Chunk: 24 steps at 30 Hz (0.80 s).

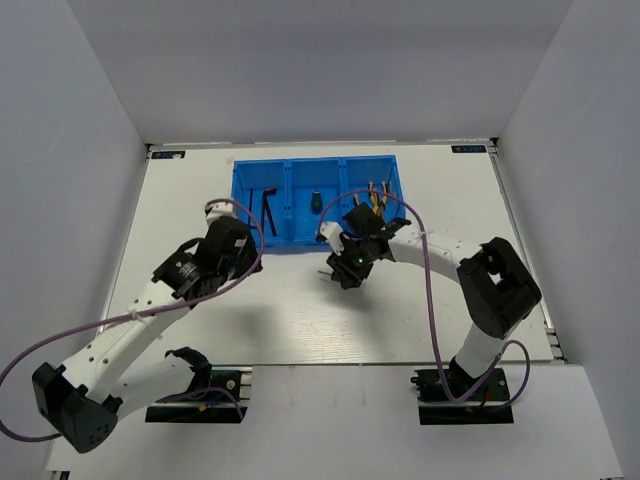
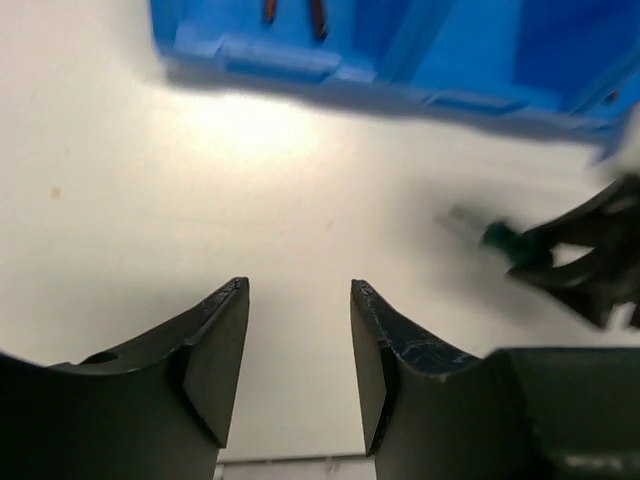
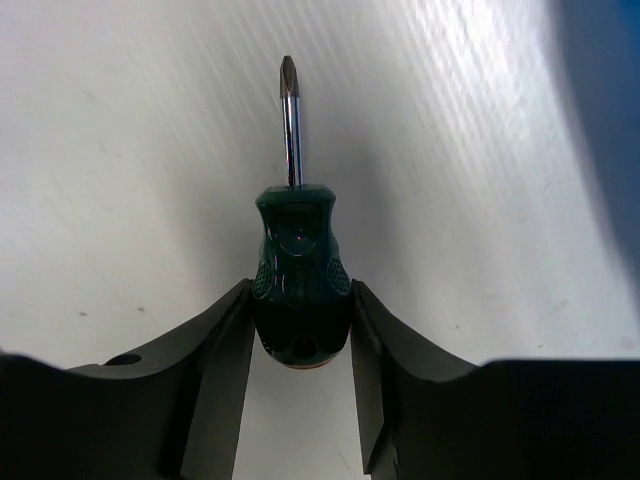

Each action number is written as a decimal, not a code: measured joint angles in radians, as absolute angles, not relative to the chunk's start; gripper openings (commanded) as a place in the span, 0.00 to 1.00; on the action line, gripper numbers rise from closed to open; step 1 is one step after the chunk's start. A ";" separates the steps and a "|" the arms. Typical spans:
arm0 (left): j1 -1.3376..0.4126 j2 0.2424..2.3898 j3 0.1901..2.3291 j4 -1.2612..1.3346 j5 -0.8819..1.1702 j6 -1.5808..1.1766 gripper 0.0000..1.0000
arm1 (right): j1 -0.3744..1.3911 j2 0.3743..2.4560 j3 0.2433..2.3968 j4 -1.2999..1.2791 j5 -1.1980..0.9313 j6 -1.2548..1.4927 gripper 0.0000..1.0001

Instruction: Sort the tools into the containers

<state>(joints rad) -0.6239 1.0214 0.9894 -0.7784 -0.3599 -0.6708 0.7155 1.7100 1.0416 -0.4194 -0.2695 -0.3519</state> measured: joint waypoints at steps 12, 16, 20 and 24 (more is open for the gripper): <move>-0.624 0.922 0.838 -0.827 -0.285 -0.761 0.57 | 0.721 1.918 1.739 -0.499 -0.126 -0.344 0.17; -0.624 0.921 0.815 -0.795 -0.258 -0.767 0.58 | 0.720 2.069 1.884 -0.538 -0.035 -0.344 0.50; -0.629 0.934 0.795 -0.771 -0.227 -0.768 0.58 | 0.718 2.132 1.900 -0.587 0.025 -0.348 0.64; -0.631 0.947 0.791 -0.748 -0.214 -0.768 0.58 | 0.711 2.117 1.890 -0.599 0.037 -0.348 0.75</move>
<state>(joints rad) -0.6308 0.9466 0.7914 -0.7475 -0.2138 -0.7677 0.7113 2.1174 1.8900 -0.5991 0.0372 -0.3481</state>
